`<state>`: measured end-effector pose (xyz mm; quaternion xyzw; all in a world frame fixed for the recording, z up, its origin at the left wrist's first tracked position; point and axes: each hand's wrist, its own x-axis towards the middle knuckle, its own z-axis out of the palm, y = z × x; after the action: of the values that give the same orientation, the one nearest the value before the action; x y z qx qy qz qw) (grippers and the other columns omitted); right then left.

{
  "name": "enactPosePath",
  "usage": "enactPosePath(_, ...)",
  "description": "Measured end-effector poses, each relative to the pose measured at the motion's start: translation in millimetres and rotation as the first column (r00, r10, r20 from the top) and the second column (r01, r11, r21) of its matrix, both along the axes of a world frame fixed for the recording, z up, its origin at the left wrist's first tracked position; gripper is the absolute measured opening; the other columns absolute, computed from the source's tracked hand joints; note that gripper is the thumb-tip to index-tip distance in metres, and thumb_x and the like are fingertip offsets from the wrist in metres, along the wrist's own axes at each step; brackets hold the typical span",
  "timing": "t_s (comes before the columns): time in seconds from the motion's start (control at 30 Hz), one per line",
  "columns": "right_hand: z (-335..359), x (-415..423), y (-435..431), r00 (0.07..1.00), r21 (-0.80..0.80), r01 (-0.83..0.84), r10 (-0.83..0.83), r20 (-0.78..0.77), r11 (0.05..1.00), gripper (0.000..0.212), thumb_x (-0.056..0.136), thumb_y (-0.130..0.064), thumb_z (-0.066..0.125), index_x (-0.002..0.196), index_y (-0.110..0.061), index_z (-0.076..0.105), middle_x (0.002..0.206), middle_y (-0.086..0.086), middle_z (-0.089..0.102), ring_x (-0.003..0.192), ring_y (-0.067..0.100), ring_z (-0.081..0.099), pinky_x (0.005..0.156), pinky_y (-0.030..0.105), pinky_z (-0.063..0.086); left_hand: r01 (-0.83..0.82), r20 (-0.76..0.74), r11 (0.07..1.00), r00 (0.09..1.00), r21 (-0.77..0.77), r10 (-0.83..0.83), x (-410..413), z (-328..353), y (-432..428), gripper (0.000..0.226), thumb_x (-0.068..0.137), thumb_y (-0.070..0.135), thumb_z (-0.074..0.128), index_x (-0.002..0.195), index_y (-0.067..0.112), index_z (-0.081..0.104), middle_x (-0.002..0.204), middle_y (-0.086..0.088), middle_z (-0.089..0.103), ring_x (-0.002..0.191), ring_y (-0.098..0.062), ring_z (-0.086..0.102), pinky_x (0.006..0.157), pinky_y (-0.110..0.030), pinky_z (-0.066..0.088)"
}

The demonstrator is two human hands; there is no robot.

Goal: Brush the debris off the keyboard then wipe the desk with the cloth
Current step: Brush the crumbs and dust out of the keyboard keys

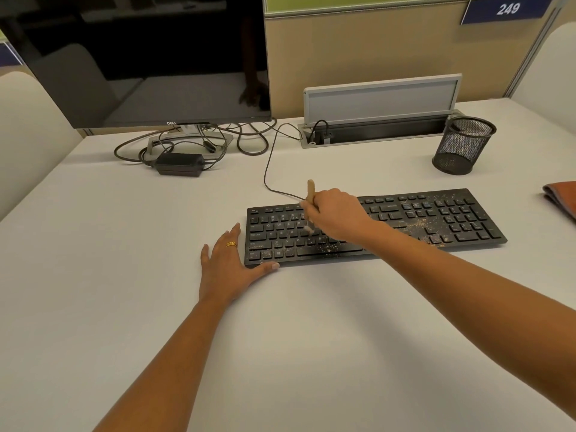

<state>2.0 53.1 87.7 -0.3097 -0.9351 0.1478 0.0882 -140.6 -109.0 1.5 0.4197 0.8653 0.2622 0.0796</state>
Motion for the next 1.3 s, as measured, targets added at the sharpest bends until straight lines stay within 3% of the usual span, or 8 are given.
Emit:
enactPosePath(0.1, 5, -2, 2, 0.999, -0.014, -0.013, 0.014, 0.04, 1.0, 0.044, 0.101, -0.034, 0.03, 0.093, -0.009, 0.065, 0.084, 0.006, 0.063, 0.076, 0.024, 0.057, 0.068, 0.031, 0.04, 0.004, 0.009, 1.0, 1.0, -0.001, -0.004, 0, 0, 0, 0.119, 0.057, 0.079, 0.058, 0.152, 0.02, 0.017, 0.154, 0.003, 0.03, 0.144, -0.012, 0.021, 0.119, -0.041, -0.001)
enactPosePath(0.27, 5, -2, 9, 0.986, -0.113, 0.077, -0.092, -0.138, 0.991, 0.047, 0.1, -0.038, 0.032, 0.09, -0.005, 0.065, 0.071, 0.0, 0.059, 0.07, 0.021, 0.056, 0.064, 0.03, 0.042, 0.003, 0.017, 1.0, 1.0, -0.004, -0.003, 0, 0, -1, 0.123, 0.051, 0.083, 0.051, 0.152, 0.02, 0.017, 0.154, 0.003, 0.03, 0.144, -0.012, 0.021, 0.119, -0.042, -0.001)
enactPosePath(0.43, 1, 4, 8, 0.999, -0.139, -0.019, 0.014, -0.034, 0.99, 0.046, 0.101, -0.037, 0.031, 0.093, -0.009, 0.067, 0.077, 0.001, 0.063, 0.077, 0.022, 0.062, 0.074, 0.034, 0.048, 0.003, 0.006, 1.0, 1.0, 0.002, -0.003, 0, 1, -1, 0.123, 0.051, 0.082, 0.051, 0.151, 0.02, 0.018, 0.154, 0.003, 0.031, 0.143, -0.012, 0.022, 0.119, -0.042, 0.0)
enactPosePath(0.6, 2, 8, 11, 0.989, -0.246, -0.112, 0.085, -0.117, 0.963, 0.044, 0.099, -0.038, 0.037, 0.091, -0.009, 0.069, 0.073, -0.004, 0.062, 0.058, 0.005, 0.05, 0.06, 0.026, 0.039, 0.006, 0.008, 1.0, 1.0, -0.005, -0.006, 0, 1, -1, 0.121, 0.053, 0.081, 0.053, 0.152, 0.02, 0.018, 0.154, 0.003, 0.031, 0.144, -0.012, 0.022, 0.119, -0.042, 0.0)
enactPosePath(0.8, 15, 23, 23, 0.973, -0.052, -0.158, 0.164, 0.162, 0.986, 0.04, 0.099, -0.041, 0.033, 0.085, -0.014, 0.059, 0.071, -0.004, 0.056, 0.065, 0.014, 0.051, 0.055, 0.024, 0.035, -0.007, -0.006, 1.0, 1.0, 0.002, 0.007, 0, -1, 0, 0.115, 0.062, 0.073, 0.066, 0.152, 0.019, 0.018, 0.154, 0.003, 0.031, 0.144, -0.011, 0.021, 0.119, -0.041, 0.0)
enactPosePath(0.97, 8, 20, 22, 0.999, -0.061, -0.043, 0.041, -0.036, 0.997, 0.044, 0.099, -0.041, 0.034, 0.085, -0.011, 0.063, 0.064, -0.006, 0.052, 0.064, 0.015, 0.05, 0.052, 0.023, 0.032, 0.002, 0.003, 1.0, 1.0, -0.003, -0.002, 0, 1, -1, 0.119, 0.057, 0.078, 0.06, 0.152, 0.019, 0.018, 0.154, 0.002, 0.031, 0.144, -0.012, 0.021, 0.119, -0.042, 0.0)
enactPosePath(1.1, -2, 19, 15, 0.999, -0.016, -0.041, 0.04, -0.02, 0.999, 0.047, 0.1, -0.04, 0.032, 0.086, -0.01, 0.066, 0.081, 0.005, 0.066, 0.073, 0.019, 0.056, 0.061, 0.028, 0.039, 0.011, 0.009, 1.0, 1.0, -0.003, -0.011, 2, 3, -1, 0.122, 0.052, 0.081, 0.054, 0.151, 0.018, 0.018, 0.154, 0.002, 0.031, 0.144, -0.012, 0.021, 0.119, -0.042, 0.0)
enactPosePath(1.3, 3, 16, 18, 0.996, -0.119, 0.025, -0.036, -0.087, 0.993, 0.042, 0.1, -0.036, 0.034, 0.08, -0.013, 0.062, 0.079, 0.004, 0.066, 0.073, 0.02, 0.061, 0.072, 0.032, 0.048, 0.007, 0.005, 1.0, 1.0, -0.002, -0.007, 1, 3, -2, 0.125, 0.05, 0.083, 0.051, 0.151, 0.018, 0.018, 0.154, 0.002, 0.031, 0.144, -0.012, 0.022, 0.119, -0.042, 0.0)
